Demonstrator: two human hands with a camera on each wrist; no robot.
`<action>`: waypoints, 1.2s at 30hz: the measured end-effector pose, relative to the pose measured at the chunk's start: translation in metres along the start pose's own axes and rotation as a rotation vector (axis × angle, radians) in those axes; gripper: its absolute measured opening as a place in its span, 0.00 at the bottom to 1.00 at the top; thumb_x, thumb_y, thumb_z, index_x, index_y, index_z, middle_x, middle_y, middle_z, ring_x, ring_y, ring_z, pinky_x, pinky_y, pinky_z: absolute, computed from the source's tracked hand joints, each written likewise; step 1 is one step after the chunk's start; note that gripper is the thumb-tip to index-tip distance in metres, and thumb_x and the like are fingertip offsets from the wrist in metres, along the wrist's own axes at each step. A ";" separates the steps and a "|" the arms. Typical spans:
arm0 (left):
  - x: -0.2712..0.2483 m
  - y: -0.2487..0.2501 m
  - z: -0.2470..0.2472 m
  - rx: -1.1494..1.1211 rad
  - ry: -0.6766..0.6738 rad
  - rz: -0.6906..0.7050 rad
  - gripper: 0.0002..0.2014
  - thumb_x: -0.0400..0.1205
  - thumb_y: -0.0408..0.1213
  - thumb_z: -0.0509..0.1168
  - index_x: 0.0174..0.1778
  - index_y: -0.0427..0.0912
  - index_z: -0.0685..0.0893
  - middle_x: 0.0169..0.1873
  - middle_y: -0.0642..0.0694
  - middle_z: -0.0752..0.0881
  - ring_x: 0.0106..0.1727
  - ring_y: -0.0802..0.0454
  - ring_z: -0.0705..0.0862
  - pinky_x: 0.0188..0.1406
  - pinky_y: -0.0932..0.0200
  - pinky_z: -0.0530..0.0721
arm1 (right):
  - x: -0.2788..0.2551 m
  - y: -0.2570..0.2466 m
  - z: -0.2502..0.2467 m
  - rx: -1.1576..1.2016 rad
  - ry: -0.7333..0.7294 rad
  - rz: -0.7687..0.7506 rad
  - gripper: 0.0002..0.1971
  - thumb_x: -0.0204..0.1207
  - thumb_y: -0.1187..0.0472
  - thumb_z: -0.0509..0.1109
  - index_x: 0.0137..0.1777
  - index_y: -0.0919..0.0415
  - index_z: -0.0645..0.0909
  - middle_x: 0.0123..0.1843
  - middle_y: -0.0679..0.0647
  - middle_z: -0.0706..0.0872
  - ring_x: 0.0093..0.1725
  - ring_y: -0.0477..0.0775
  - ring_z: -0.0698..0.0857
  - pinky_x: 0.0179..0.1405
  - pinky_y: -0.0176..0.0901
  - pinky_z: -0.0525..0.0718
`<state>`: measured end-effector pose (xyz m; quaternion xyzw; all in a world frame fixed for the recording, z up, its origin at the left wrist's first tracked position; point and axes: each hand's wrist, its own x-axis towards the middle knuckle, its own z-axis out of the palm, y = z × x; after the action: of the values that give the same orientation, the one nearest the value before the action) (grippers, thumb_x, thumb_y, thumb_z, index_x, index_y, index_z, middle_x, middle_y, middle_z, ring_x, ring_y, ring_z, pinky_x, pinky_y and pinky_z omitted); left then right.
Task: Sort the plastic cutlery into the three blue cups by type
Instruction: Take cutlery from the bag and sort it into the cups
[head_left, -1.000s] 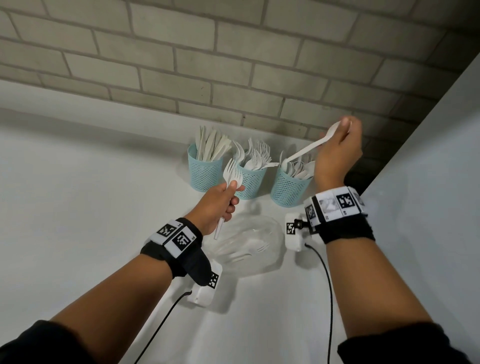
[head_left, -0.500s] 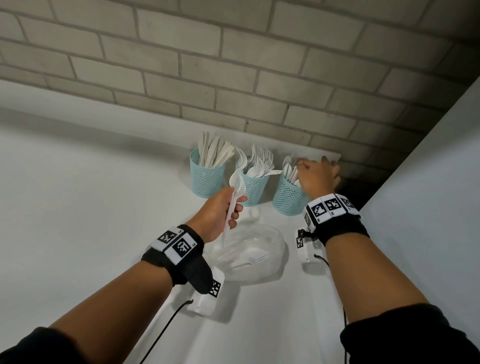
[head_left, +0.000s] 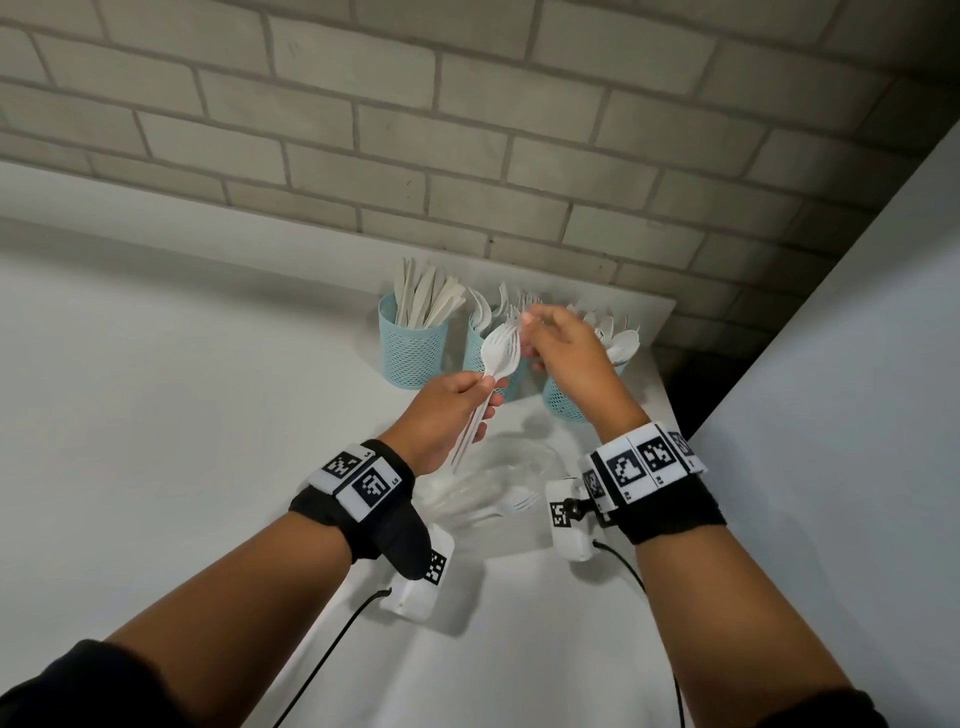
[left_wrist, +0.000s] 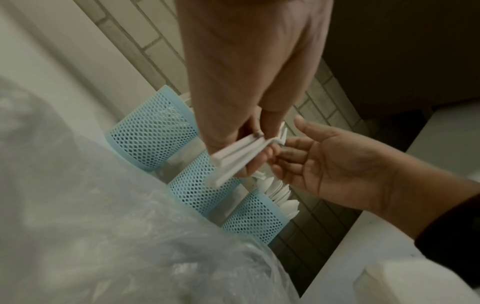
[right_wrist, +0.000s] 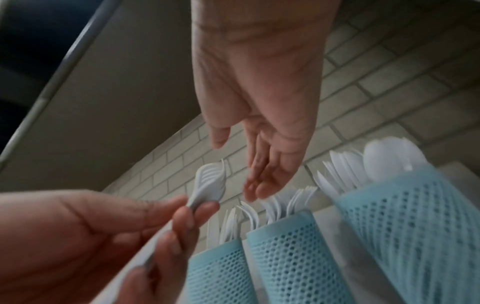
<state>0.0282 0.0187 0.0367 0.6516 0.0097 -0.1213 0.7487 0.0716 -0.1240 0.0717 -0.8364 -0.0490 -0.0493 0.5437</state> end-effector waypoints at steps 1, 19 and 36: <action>-0.001 0.000 0.000 0.001 0.004 0.007 0.12 0.86 0.36 0.57 0.59 0.35 0.82 0.38 0.48 0.81 0.37 0.56 0.76 0.35 0.64 0.77 | -0.002 0.003 0.002 0.062 -0.070 0.064 0.17 0.81 0.52 0.64 0.66 0.58 0.77 0.54 0.56 0.86 0.47 0.49 0.84 0.52 0.43 0.82; -0.001 -0.006 0.005 0.086 0.065 0.020 0.10 0.88 0.35 0.52 0.52 0.40 0.79 0.30 0.49 0.75 0.25 0.61 0.73 0.24 0.68 0.71 | -0.013 0.009 0.029 0.212 -0.155 0.219 0.12 0.85 0.65 0.55 0.58 0.71 0.78 0.48 0.60 0.85 0.51 0.58 0.83 0.62 0.55 0.82; 0.005 -0.018 0.011 0.299 0.084 0.136 0.14 0.87 0.33 0.51 0.62 0.38 0.79 0.32 0.47 0.76 0.32 0.53 0.77 0.39 0.58 0.79 | 0.002 0.005 0.046 0.569 0.108 0.256 0.12 0.84 0.57 0.59 0.63 0.62 0.72 0.47 0.55 0.82 0.50 0.52 0.82 0.55 0.46 0.81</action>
<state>0.0281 0.0049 0.0202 0.7594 -0.0214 -0.0430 0.6489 0.0760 -0.0840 0.0494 -0.6462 0.0739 -0.0092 0.7596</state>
